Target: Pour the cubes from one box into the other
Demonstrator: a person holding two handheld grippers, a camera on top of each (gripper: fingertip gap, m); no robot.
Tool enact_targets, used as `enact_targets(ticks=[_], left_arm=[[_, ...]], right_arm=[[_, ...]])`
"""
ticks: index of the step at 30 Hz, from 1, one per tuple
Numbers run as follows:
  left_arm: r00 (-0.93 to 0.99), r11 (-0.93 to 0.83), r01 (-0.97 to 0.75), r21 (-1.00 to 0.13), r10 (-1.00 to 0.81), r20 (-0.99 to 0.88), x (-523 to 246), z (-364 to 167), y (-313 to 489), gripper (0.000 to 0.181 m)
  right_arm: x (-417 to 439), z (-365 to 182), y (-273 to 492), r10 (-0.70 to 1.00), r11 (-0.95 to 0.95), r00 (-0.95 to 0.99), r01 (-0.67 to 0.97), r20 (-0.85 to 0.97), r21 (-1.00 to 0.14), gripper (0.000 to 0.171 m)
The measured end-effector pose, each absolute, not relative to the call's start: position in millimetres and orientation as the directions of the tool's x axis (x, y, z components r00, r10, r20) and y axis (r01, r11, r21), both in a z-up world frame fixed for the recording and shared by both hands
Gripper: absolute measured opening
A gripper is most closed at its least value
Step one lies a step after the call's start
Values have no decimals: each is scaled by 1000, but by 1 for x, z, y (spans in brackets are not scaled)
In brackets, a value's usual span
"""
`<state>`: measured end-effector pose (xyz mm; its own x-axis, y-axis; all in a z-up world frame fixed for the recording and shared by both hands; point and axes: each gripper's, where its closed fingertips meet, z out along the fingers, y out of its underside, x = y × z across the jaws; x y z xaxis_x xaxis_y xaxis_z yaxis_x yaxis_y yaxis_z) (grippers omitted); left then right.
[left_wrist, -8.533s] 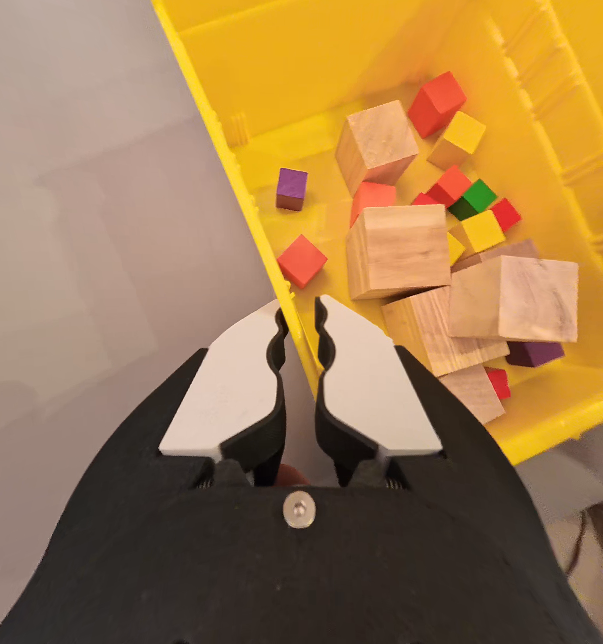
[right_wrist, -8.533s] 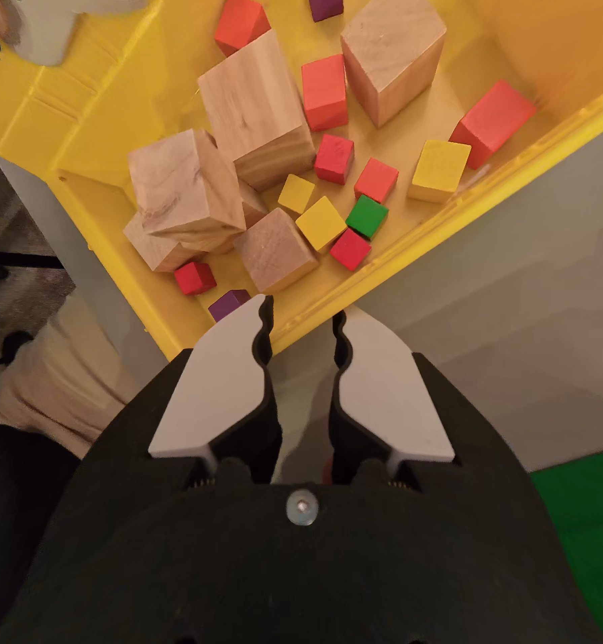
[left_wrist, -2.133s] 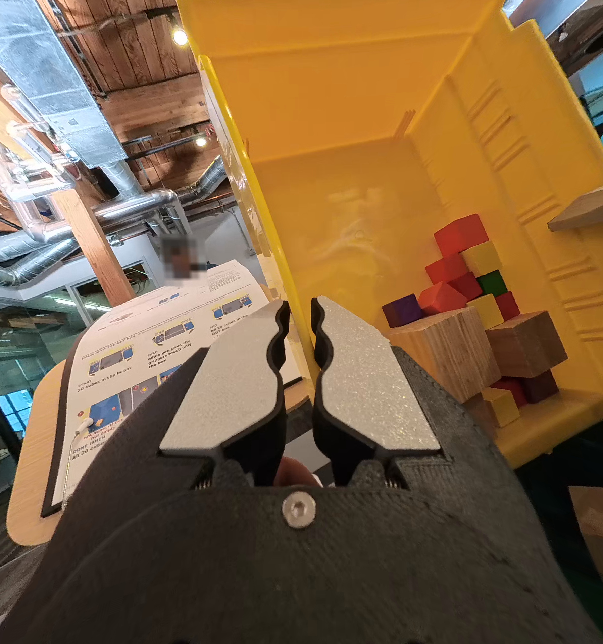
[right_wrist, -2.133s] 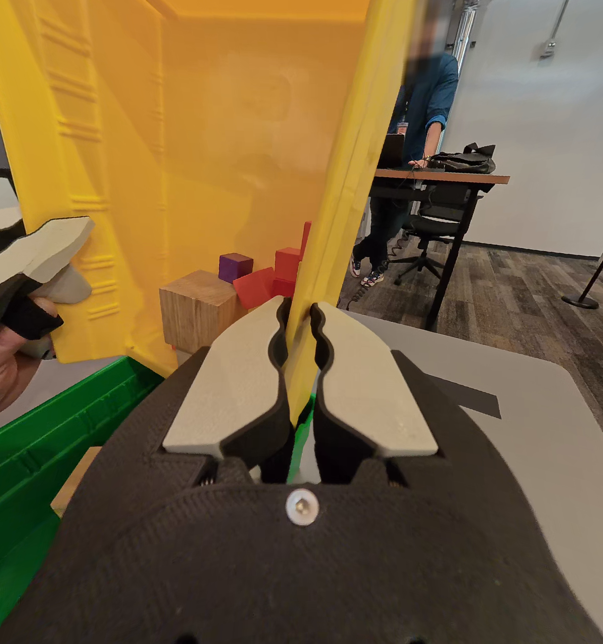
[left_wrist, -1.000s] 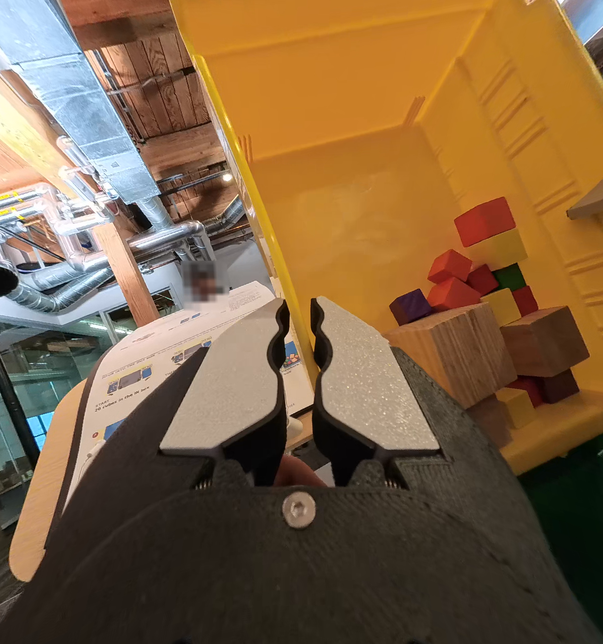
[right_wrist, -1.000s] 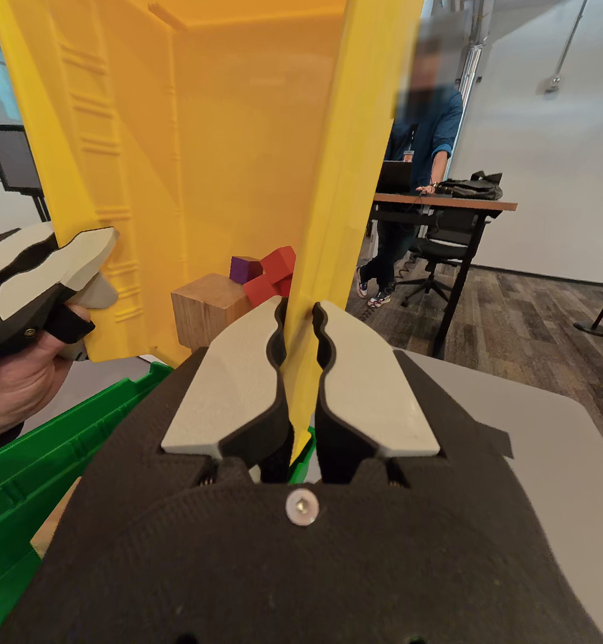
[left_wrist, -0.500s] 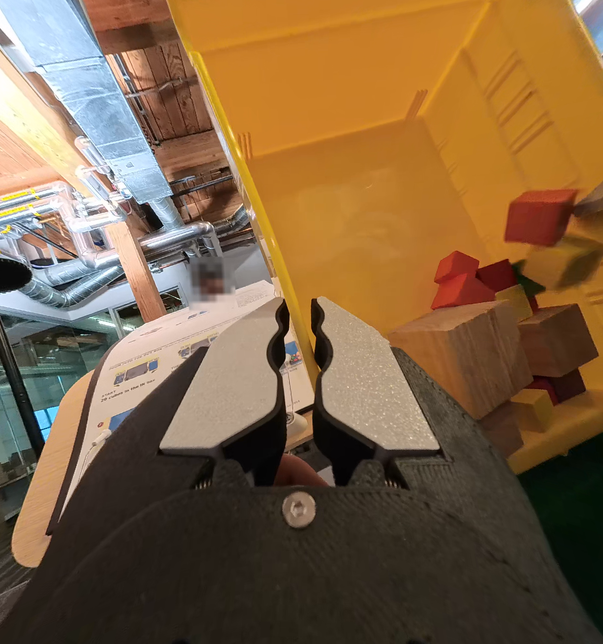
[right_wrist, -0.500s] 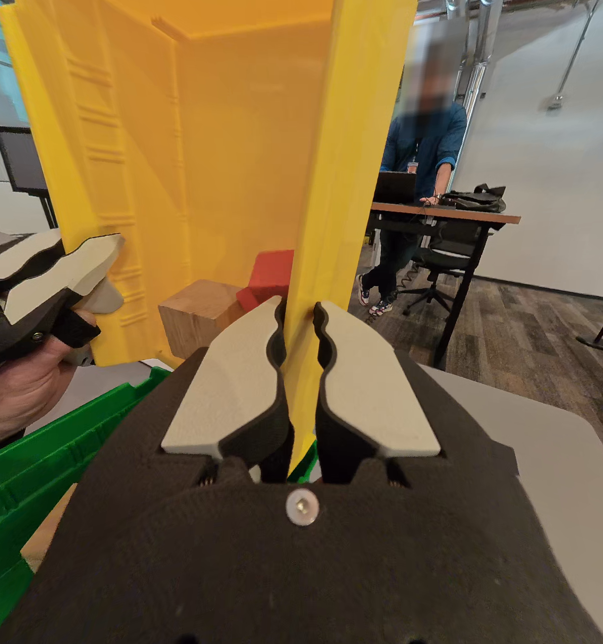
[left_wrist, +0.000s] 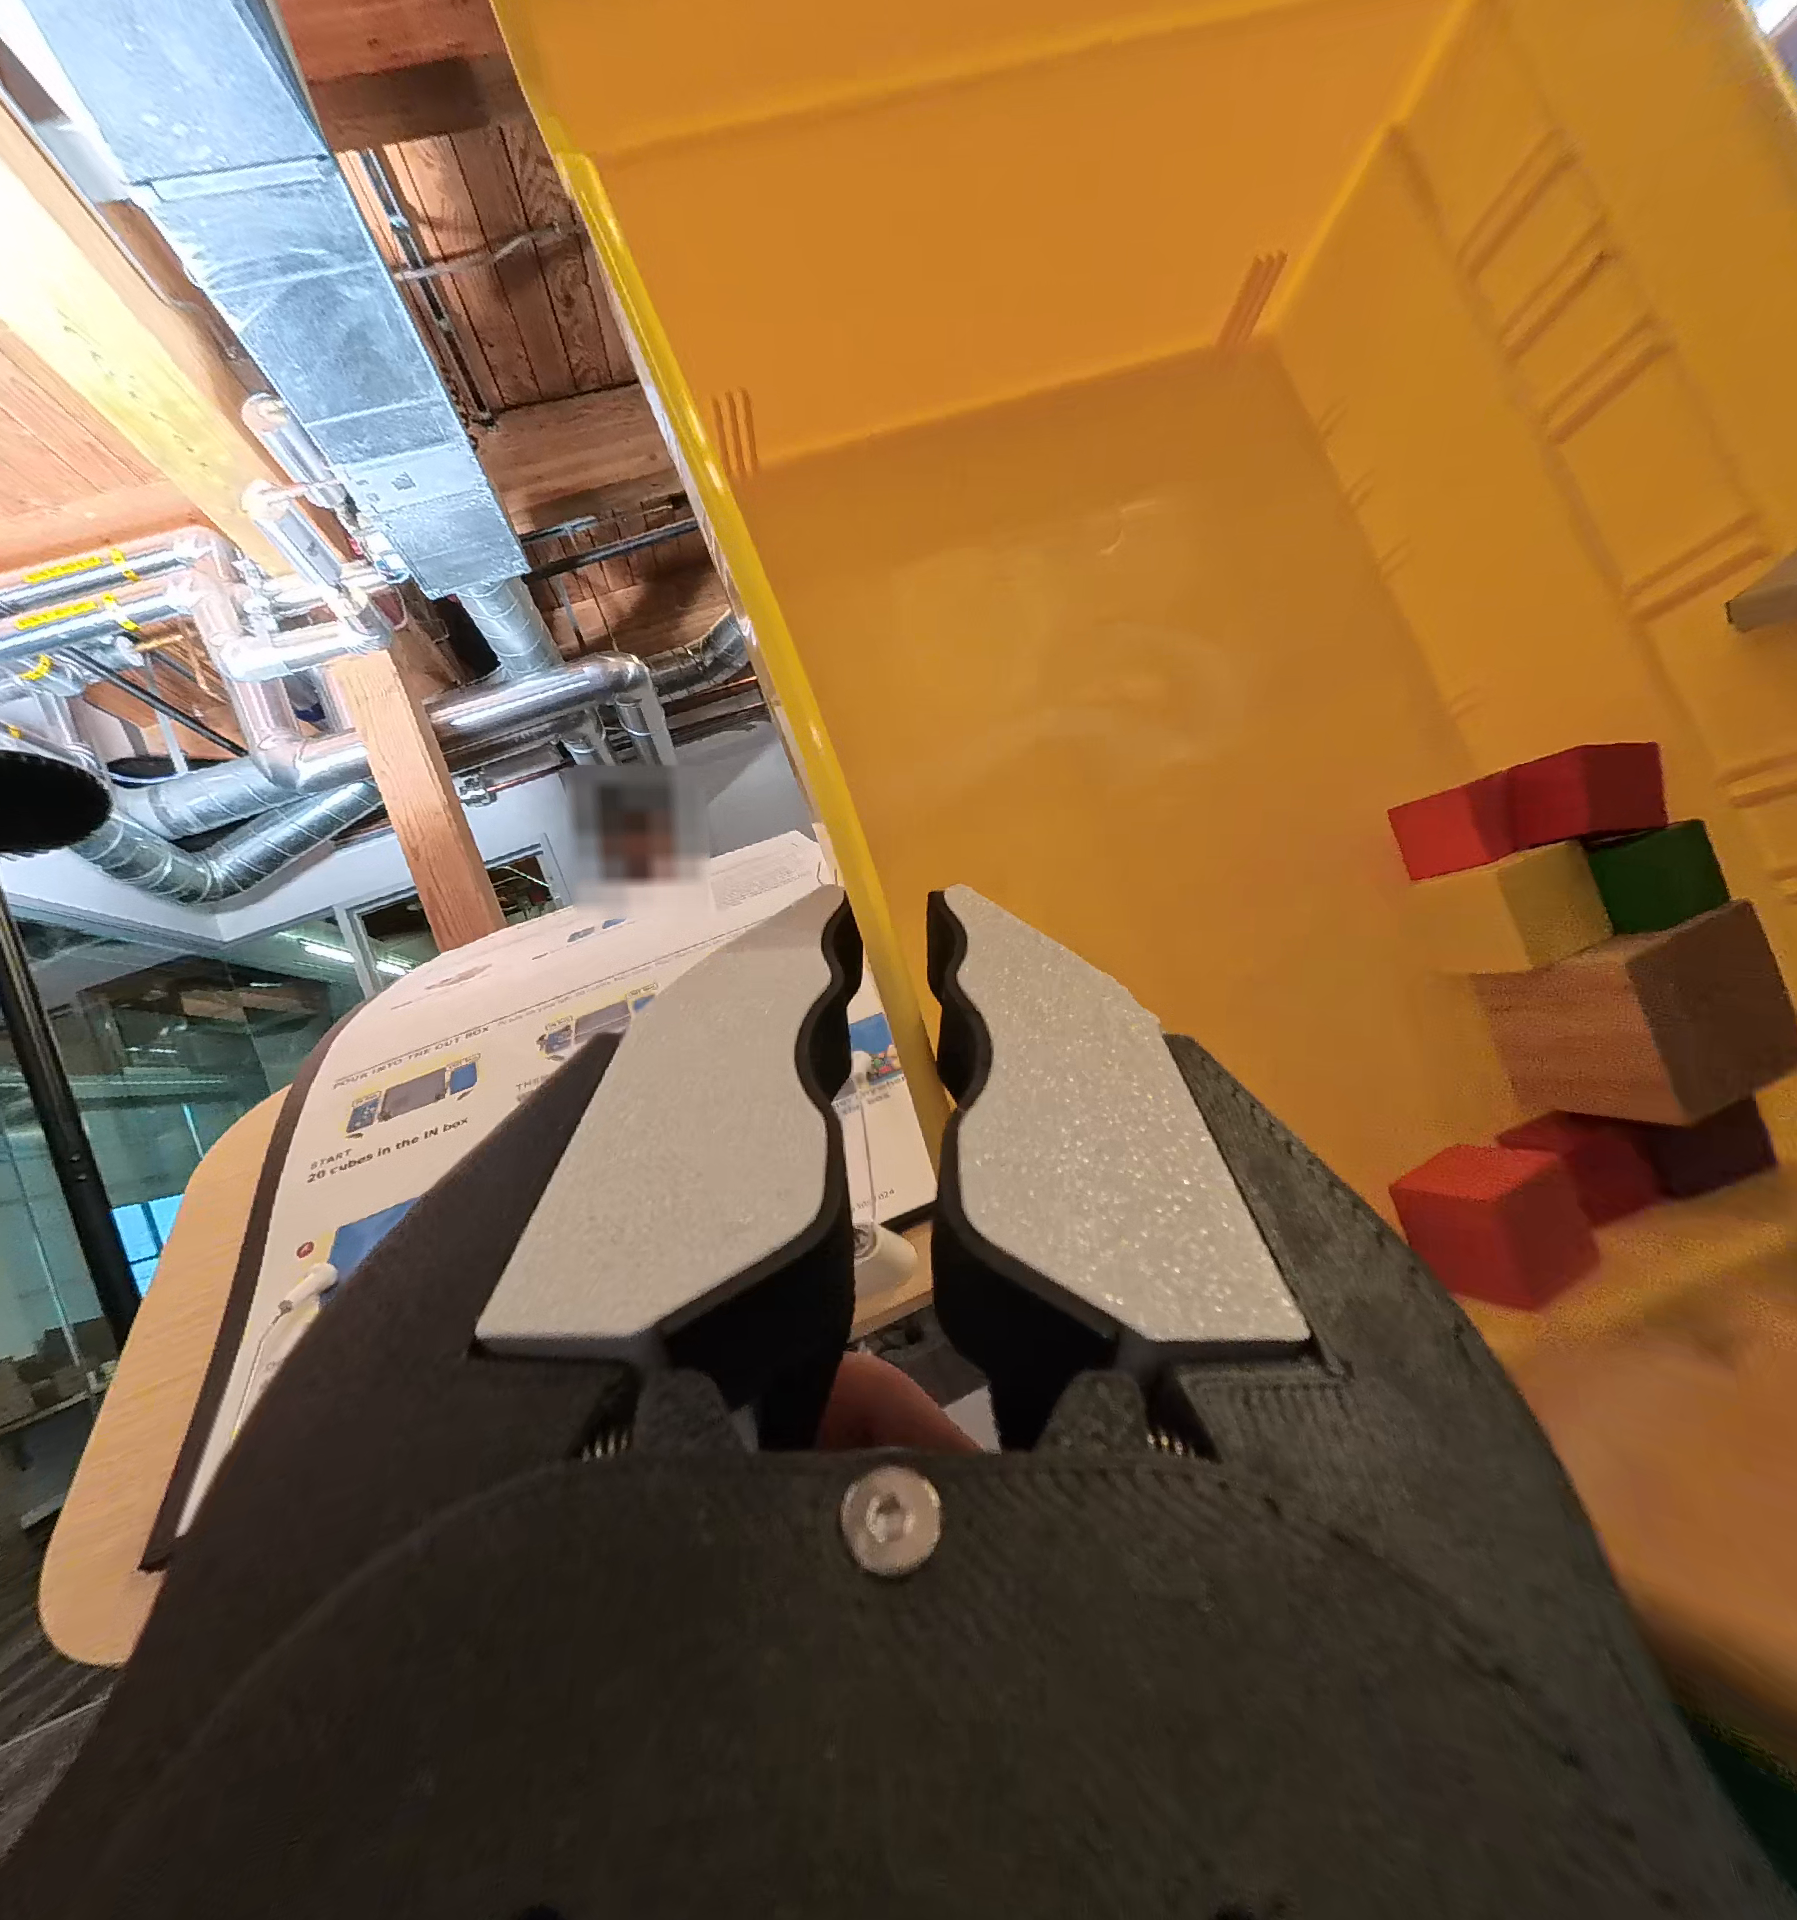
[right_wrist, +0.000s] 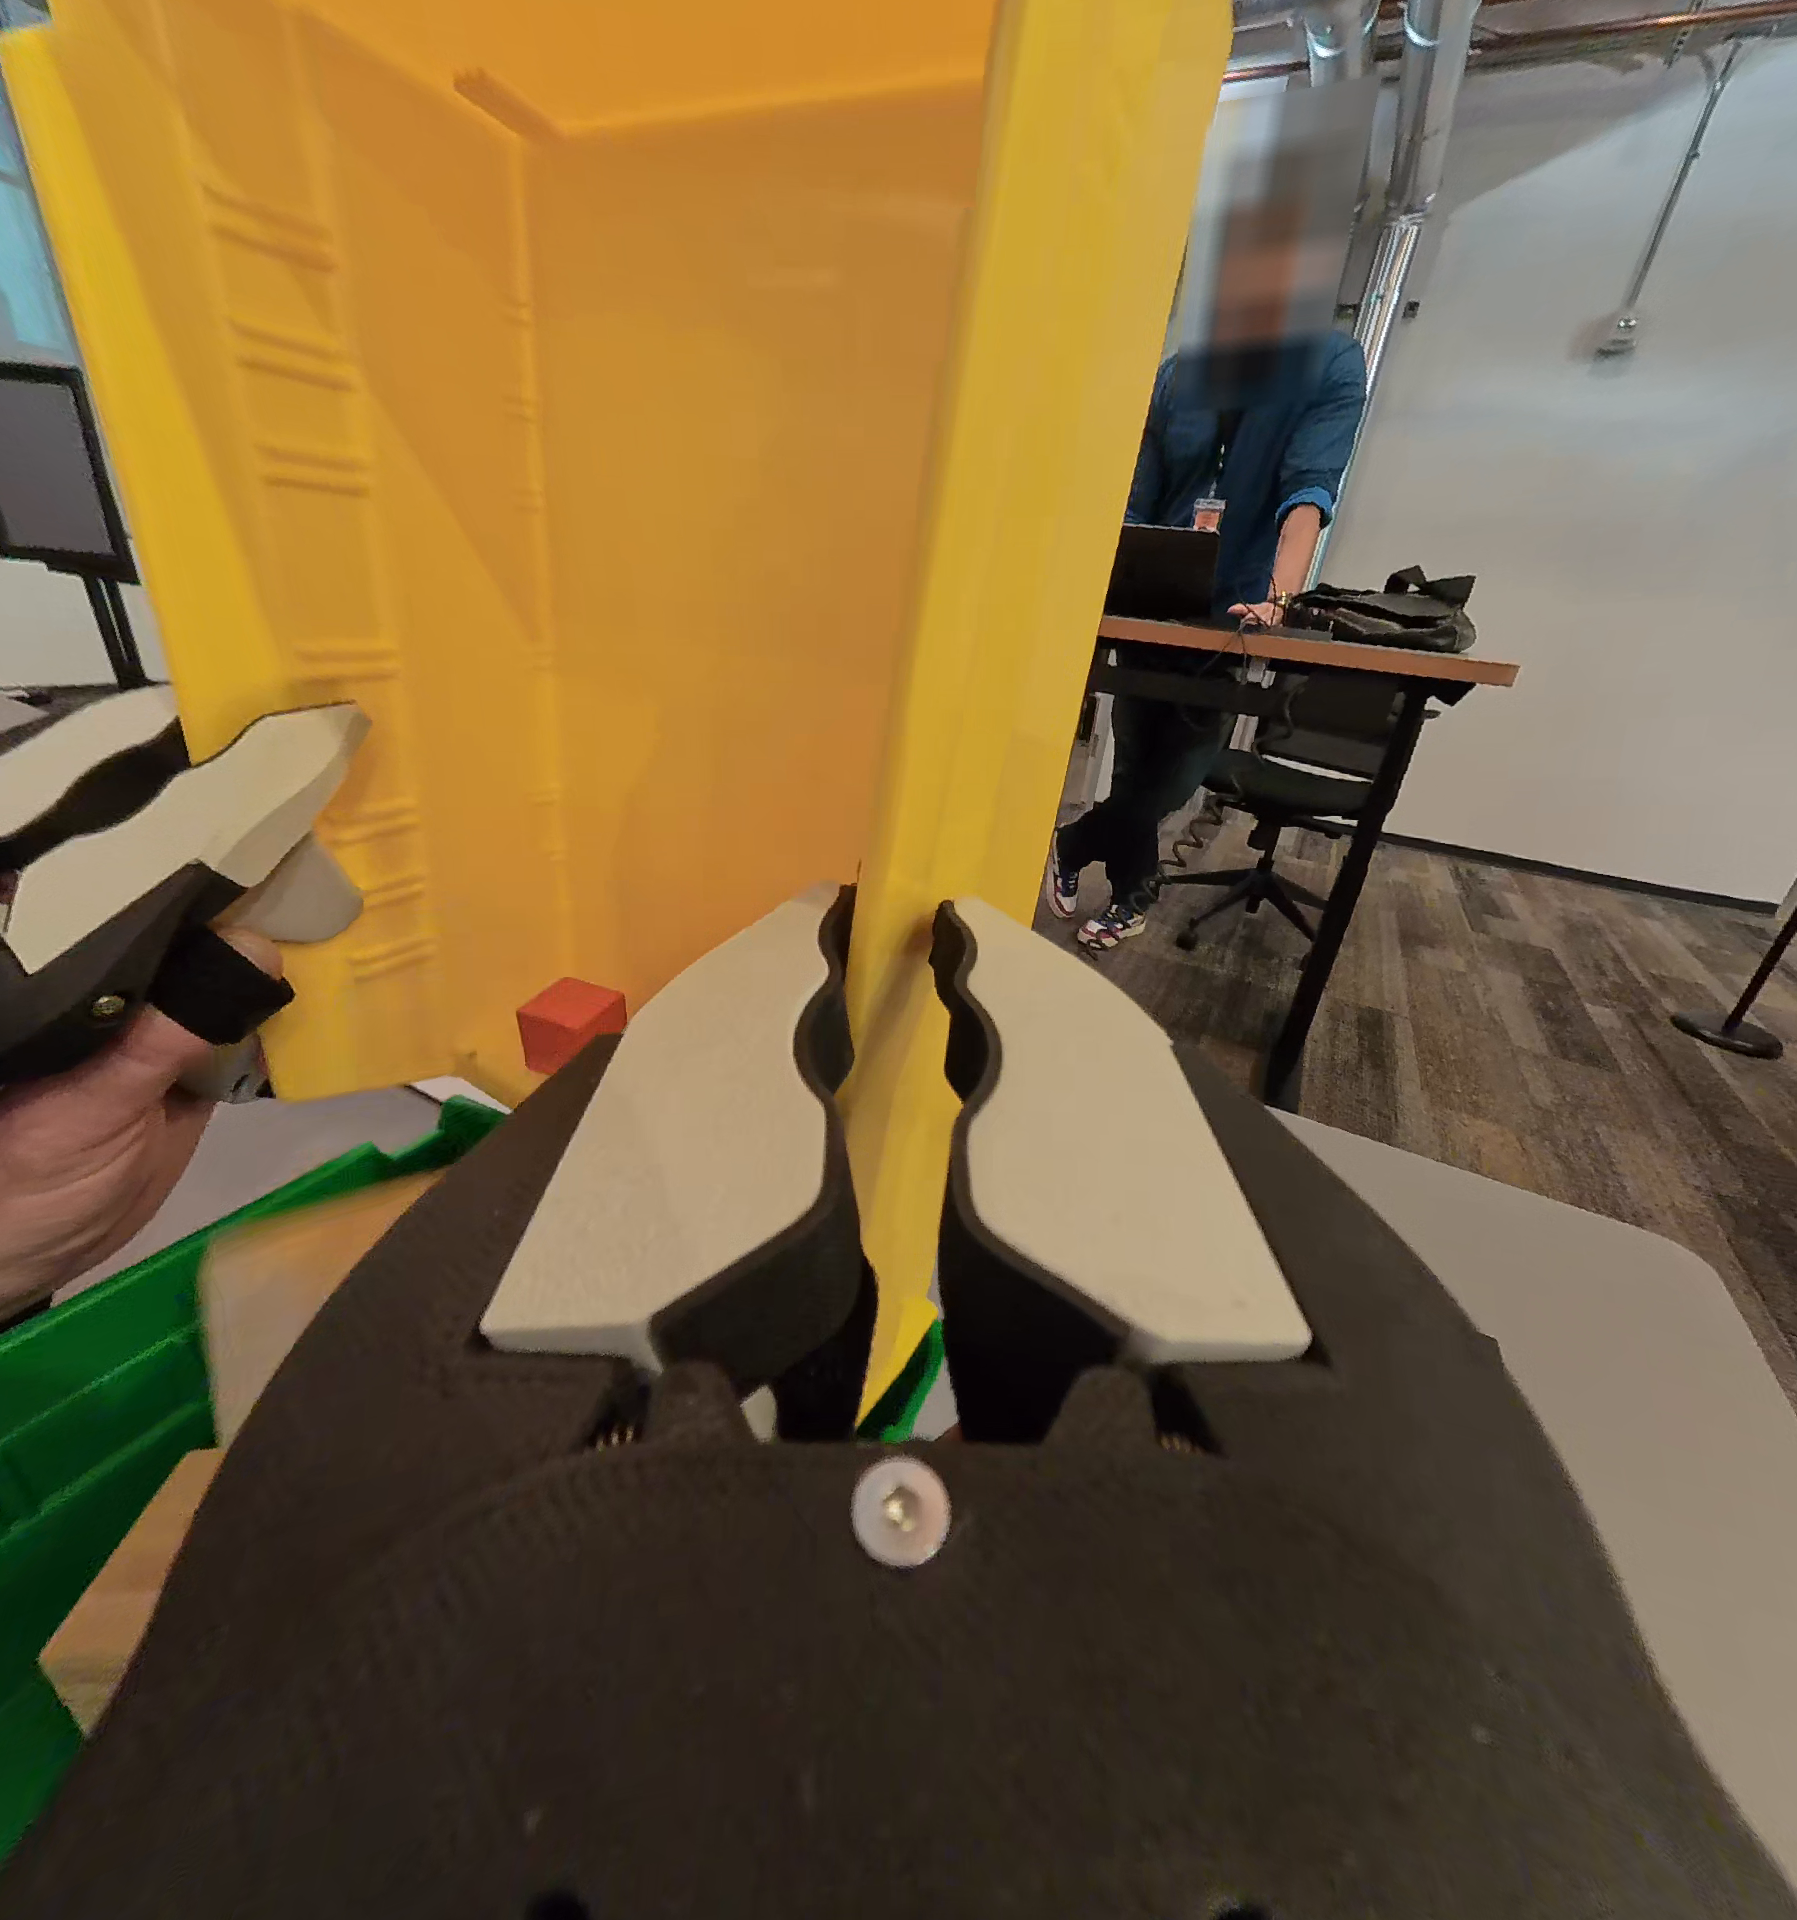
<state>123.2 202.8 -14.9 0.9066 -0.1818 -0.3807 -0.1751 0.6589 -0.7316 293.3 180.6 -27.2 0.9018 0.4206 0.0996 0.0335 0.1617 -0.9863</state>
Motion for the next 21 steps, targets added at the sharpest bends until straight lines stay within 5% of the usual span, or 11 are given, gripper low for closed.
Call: enact_targets(ticks=[1, 21], left_arm=[[907, 659, -180, -730, -177, -383, 123, -15, 204, 11], [921, 642, -172, -747, -164, -353, 119, -14, 209, 7]], right_arm=[[294, -28, 181, 419, 158, 903, 37, 100, -987, 8], [290, -30, 183, 426, 156, 899, 39, 103, -987, 8]])
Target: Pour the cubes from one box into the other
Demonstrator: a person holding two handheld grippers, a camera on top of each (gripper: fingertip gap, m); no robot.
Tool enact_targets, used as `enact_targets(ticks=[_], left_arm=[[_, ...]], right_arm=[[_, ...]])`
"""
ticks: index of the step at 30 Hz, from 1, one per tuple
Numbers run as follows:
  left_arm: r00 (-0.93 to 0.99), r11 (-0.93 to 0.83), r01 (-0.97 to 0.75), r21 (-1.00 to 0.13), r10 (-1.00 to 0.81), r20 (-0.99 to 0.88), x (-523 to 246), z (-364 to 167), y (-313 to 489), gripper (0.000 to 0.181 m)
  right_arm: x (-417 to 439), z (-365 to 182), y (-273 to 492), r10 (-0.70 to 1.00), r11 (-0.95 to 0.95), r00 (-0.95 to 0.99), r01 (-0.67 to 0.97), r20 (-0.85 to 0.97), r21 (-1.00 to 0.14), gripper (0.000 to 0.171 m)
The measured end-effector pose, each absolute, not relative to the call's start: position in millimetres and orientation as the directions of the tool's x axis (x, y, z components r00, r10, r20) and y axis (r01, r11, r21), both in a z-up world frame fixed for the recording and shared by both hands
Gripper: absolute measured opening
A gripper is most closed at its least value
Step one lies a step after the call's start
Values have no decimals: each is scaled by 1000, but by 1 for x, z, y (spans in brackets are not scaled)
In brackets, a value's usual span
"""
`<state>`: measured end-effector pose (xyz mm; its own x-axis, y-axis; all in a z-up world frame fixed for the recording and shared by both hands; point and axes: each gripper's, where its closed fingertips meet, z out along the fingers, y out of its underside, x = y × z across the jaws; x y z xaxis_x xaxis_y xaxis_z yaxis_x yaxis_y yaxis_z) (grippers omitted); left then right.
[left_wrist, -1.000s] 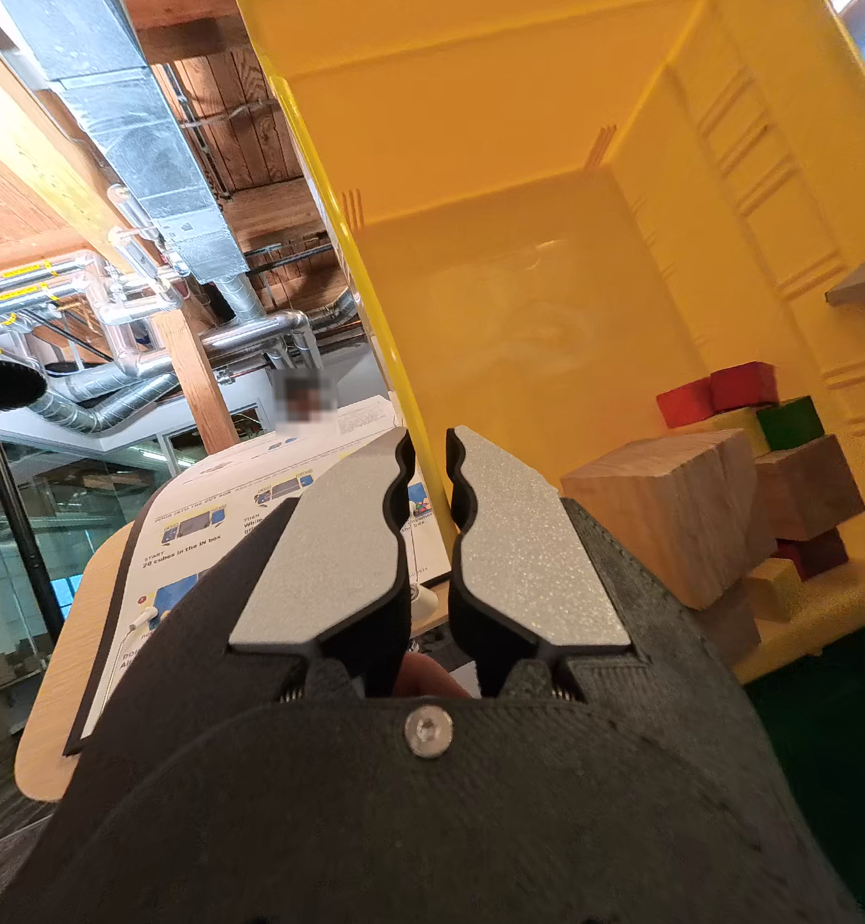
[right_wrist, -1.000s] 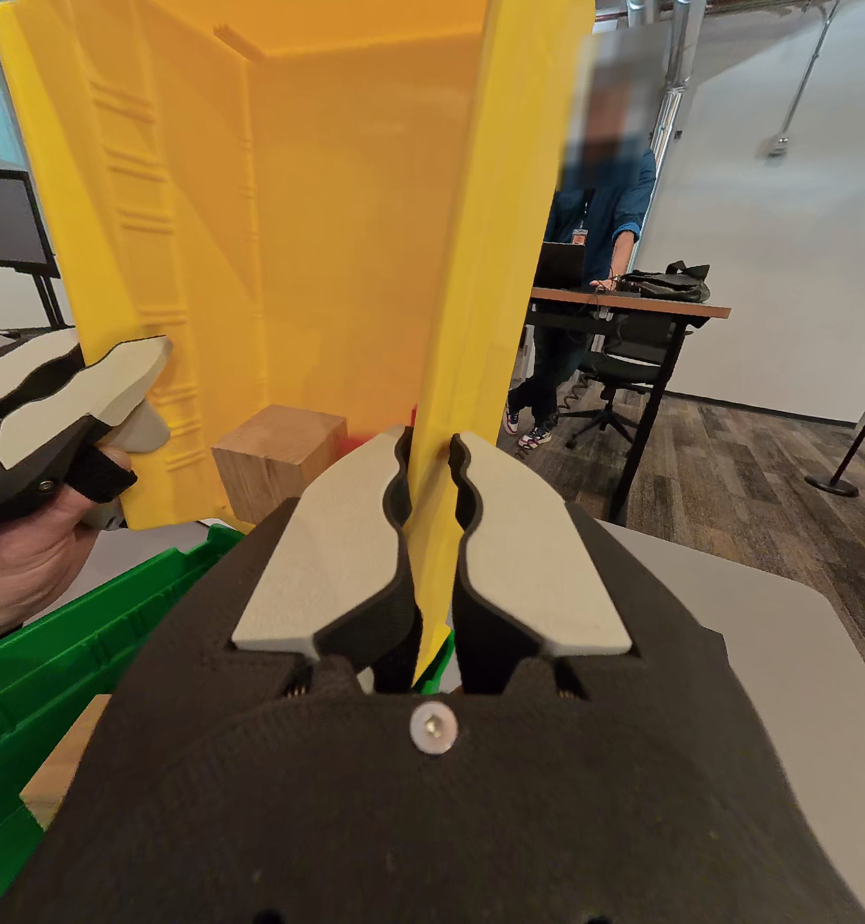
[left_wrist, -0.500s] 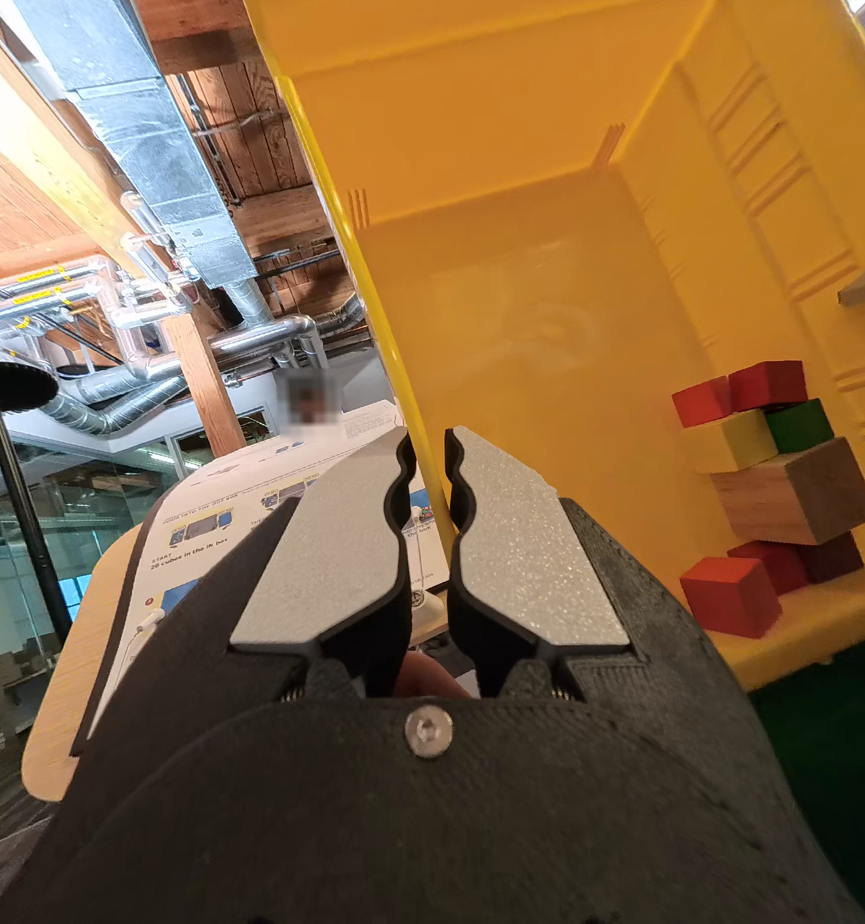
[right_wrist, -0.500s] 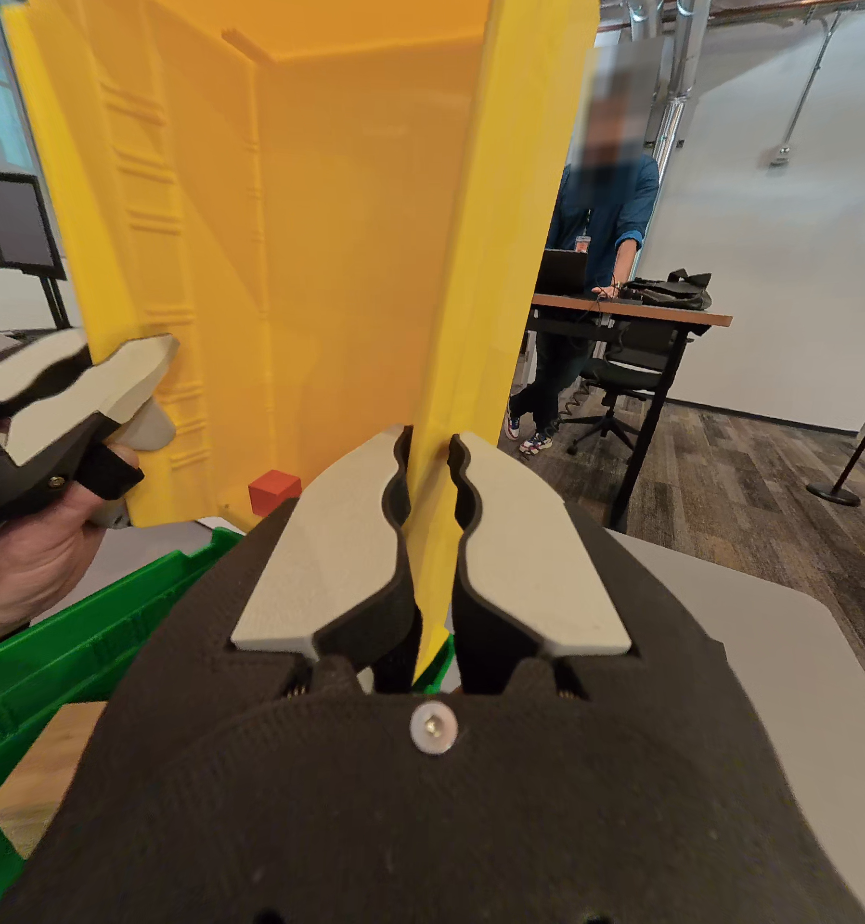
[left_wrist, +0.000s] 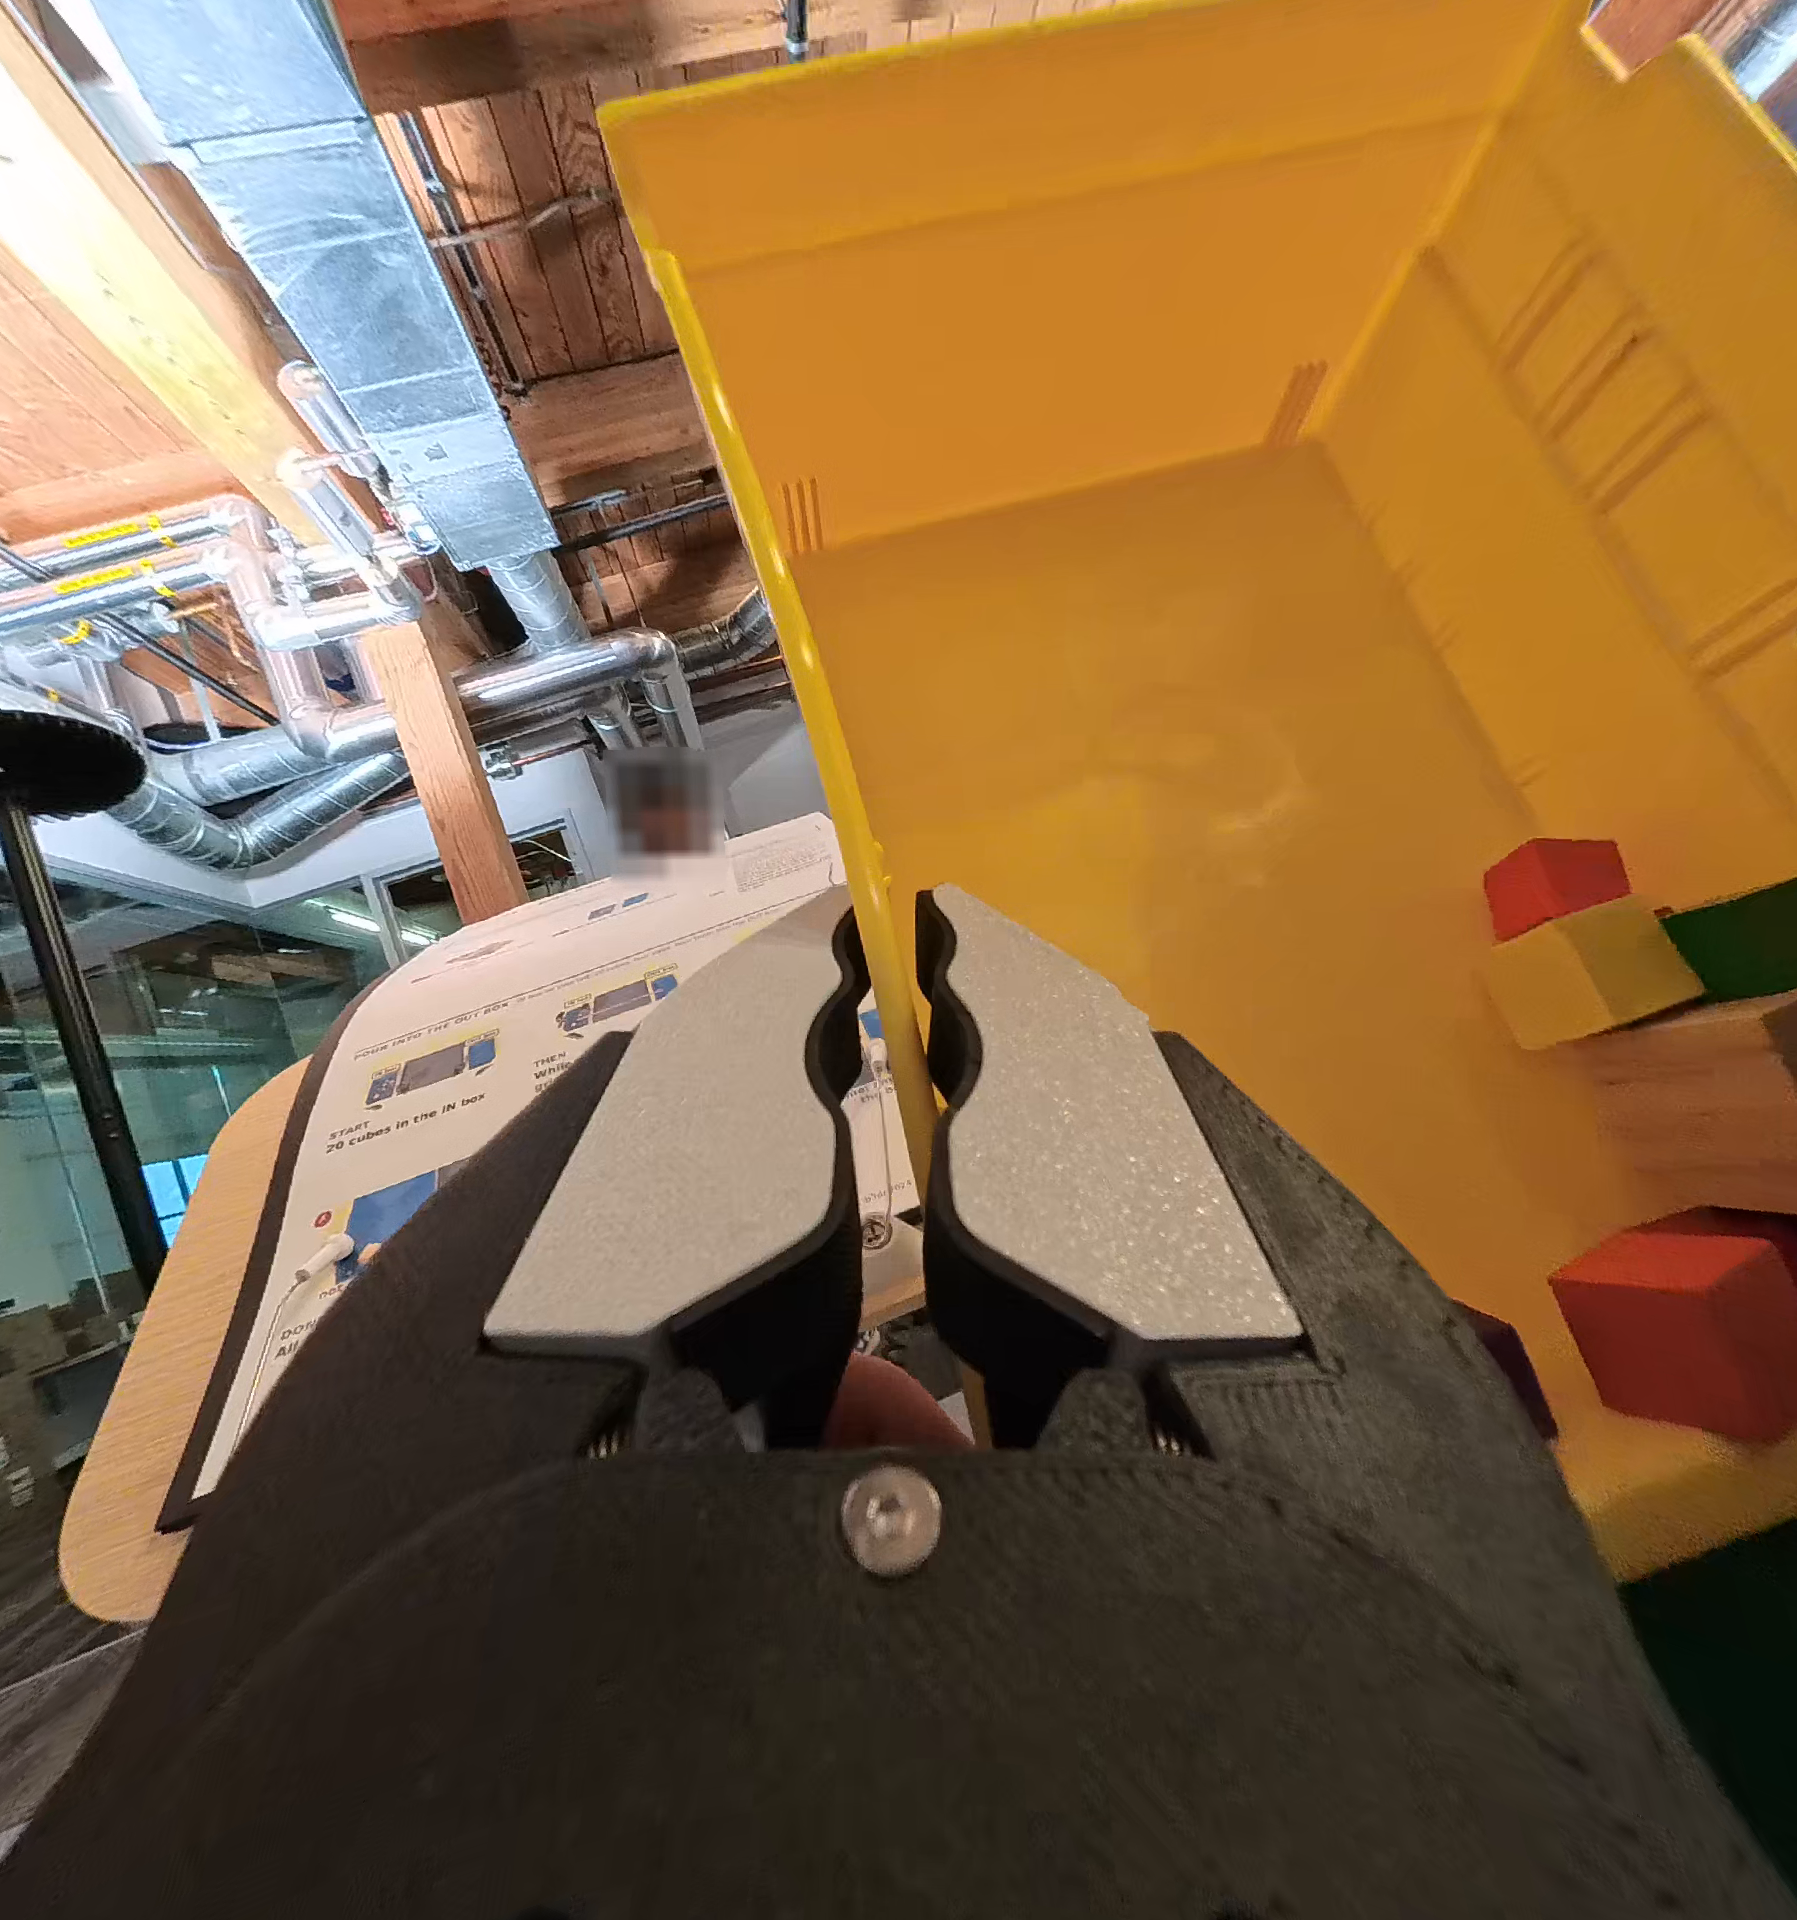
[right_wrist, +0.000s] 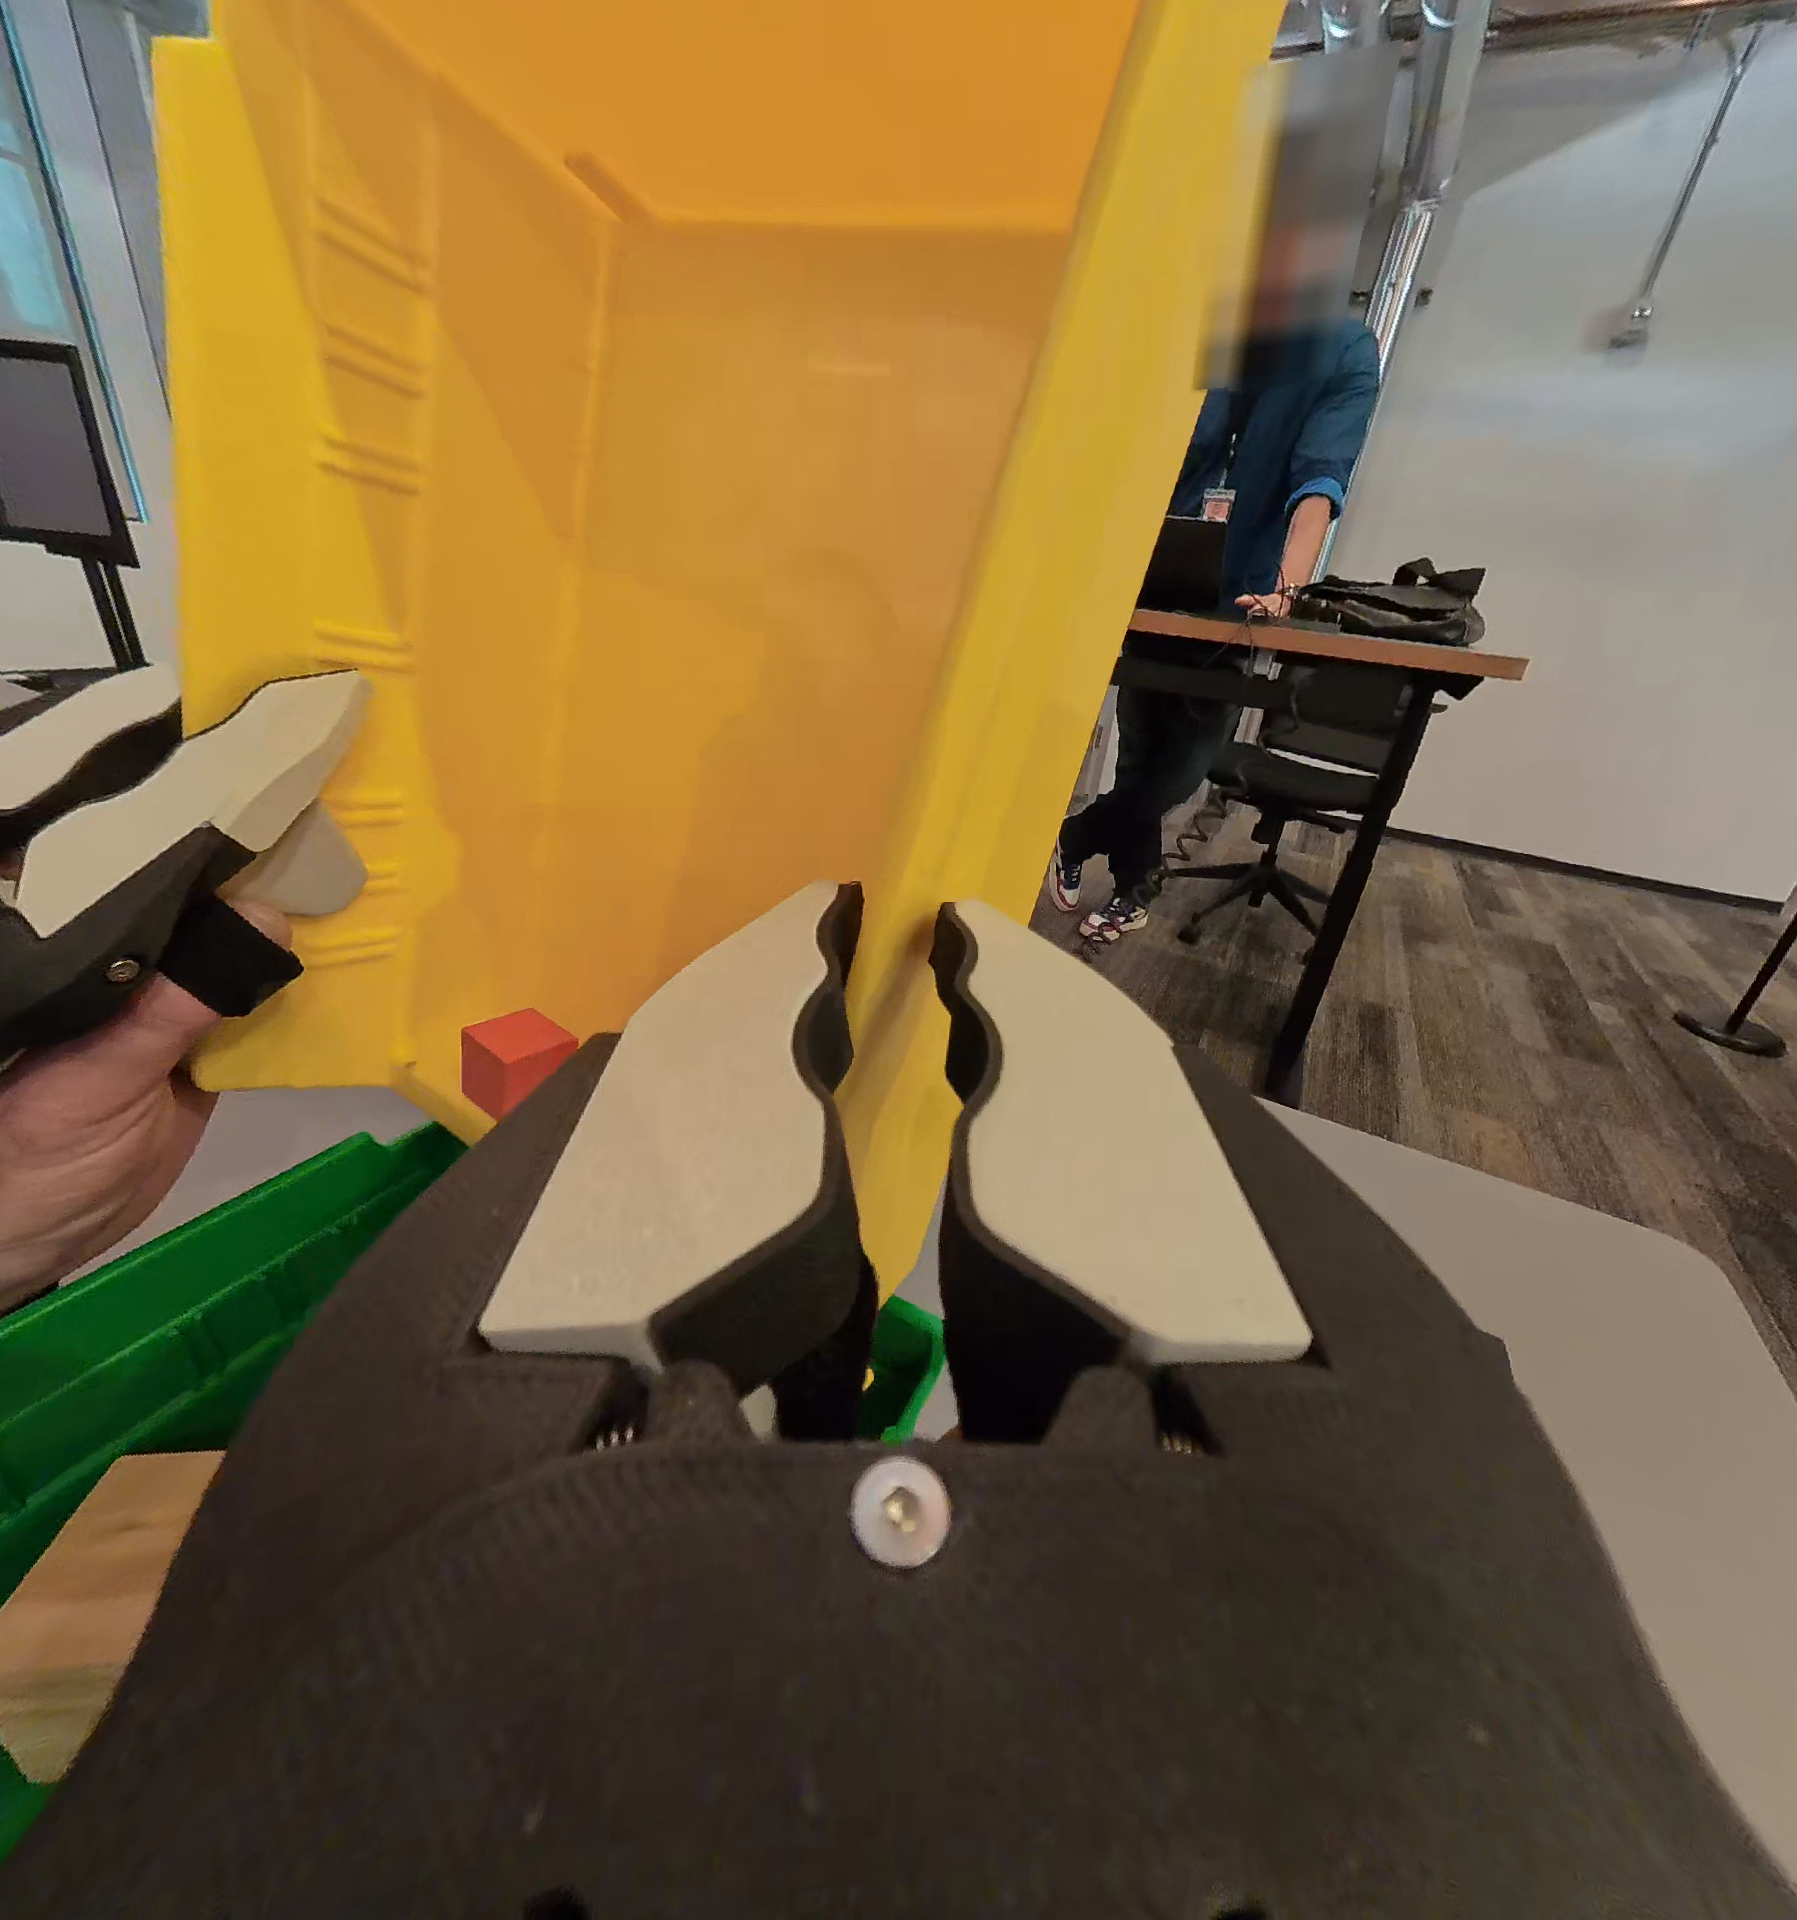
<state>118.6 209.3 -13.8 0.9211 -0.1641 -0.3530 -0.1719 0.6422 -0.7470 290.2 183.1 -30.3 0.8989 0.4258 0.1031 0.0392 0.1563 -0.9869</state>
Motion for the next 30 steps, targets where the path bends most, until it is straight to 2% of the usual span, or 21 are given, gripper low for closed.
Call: enact_targets(ticks=[9, 19, 30], left_arm=[[922, 651, -168, -740, -161, -351, 117, -9, 205, 7], [919, 712, -176, -680, -129, -373, 119, 13, 189, 7], [920, 715, -193, -672, -106, -377, 122, 6, 201, 8]], right_arm=[[288, -20, 177, 428, 184, 896, 40, 117, -982, 9], [289, 1, 168, 441, 258, 887, 24, 140, -966, 9], [292, -10, 185, 442, 240, 890, 5, 114, -971, 8]])
